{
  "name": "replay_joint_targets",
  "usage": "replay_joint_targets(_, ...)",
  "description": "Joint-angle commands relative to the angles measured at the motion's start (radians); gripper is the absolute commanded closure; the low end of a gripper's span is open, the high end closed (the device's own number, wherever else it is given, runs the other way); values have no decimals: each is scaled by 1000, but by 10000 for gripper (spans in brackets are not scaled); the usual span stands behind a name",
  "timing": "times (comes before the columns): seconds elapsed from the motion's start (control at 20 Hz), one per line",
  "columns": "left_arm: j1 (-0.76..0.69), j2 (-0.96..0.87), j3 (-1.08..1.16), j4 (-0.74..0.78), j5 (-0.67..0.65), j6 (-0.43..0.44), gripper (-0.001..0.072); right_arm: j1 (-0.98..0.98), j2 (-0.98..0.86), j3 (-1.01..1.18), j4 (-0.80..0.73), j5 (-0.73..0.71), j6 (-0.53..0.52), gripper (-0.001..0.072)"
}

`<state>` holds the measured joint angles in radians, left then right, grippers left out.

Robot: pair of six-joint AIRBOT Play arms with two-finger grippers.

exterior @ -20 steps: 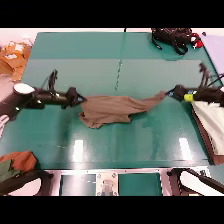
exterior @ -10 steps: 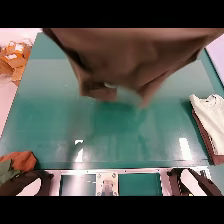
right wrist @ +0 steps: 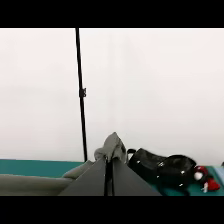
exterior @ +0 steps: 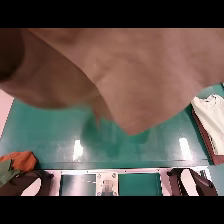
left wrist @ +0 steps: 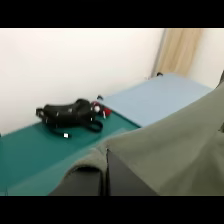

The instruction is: Fold the shirts.

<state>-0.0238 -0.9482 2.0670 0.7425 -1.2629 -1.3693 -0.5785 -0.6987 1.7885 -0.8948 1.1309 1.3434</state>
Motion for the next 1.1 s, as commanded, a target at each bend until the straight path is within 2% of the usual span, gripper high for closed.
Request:
replay_joint_targets(0.0,1,-40,-163,43,8,-4,676,26,-106,-103,164,-16,-85,697)
replay_joint_targets(0.25,1,-347,-367,42,70,42,675,240,-458,-298,176,-86,-203,696)
replay_joint_targets(0.45,1,-705,-385,29,120,69,675,362,-834,-314,174,-151,-222,696)
replay_joint_targets(0.6,1,-890,-384,-41,167,69,674,396,-1035,-314,174,-167,-218,696)
replay_joint_targets(0.65,1,-923,-384,-49,187,69,602,396,-1069,-314,174,-171,-218,696)
replay_joint_targets(0.7,1,-937,-384,-49,198,68,237,388,-1086,-314,174,-176,-218,692)
replay_joint_targets(0.75,5,-938,-384,-47,200,59,4,370,-1085,-312,173,-175,-218,543)
replay_joint_targets(0.8,20,-936,-373,-48,172,59,15,340,-1080,-294,170,-146,-206,358)
replay_joint_targets(0.85,40,-934,-351,-46,117,60,16,300,-1071,-266,154,-87,-178,340)
replay_joint_targets(0.95,99,-931,-289,-42,-45,60,17,193,-1036,-229,121,48,-145,353)
replay_joint_targets(1.0,130,-931,-261,-42,-125,58,18,134,-1012,-235,119,121,-143,409)
replay_joint_targets(1.05,163,-931,-241,-42,-198,51,18,82,-990,-254,114,189,-143,420)
